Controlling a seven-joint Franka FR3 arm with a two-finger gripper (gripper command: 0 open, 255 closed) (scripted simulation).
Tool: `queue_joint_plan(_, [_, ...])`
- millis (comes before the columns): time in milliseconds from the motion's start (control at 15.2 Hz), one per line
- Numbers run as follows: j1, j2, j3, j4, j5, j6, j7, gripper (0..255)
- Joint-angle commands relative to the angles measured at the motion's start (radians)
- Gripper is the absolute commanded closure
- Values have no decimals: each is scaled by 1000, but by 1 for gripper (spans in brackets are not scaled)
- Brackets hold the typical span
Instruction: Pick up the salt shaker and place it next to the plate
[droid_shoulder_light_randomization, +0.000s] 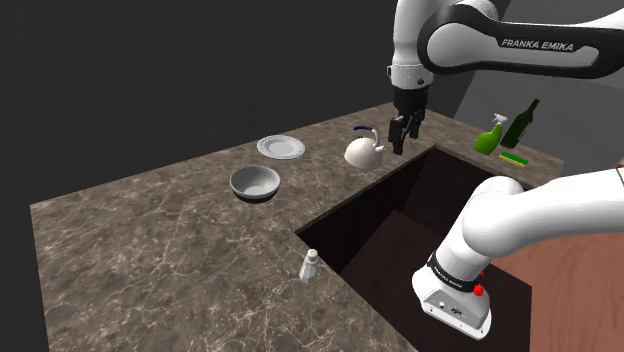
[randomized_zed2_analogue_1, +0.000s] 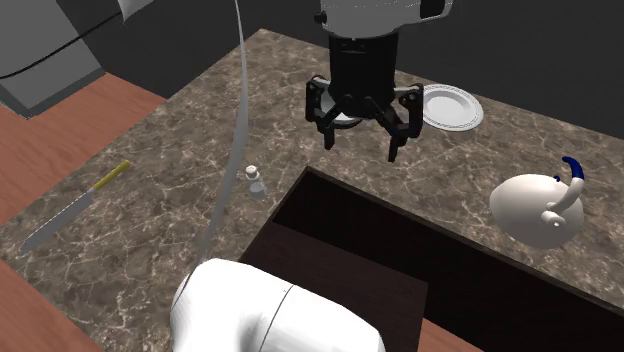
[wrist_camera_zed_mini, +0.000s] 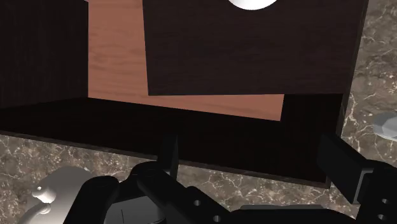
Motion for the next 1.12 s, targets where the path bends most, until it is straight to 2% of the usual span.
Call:
queue_joint_plan(0, [0,0,0,0,0,0,0,0])
queue_joint_plan(528, [71,103,70,-121,133,215,67,0])
queue_joint_plan(1056, [148,286,153,-171,258,455,113,0])
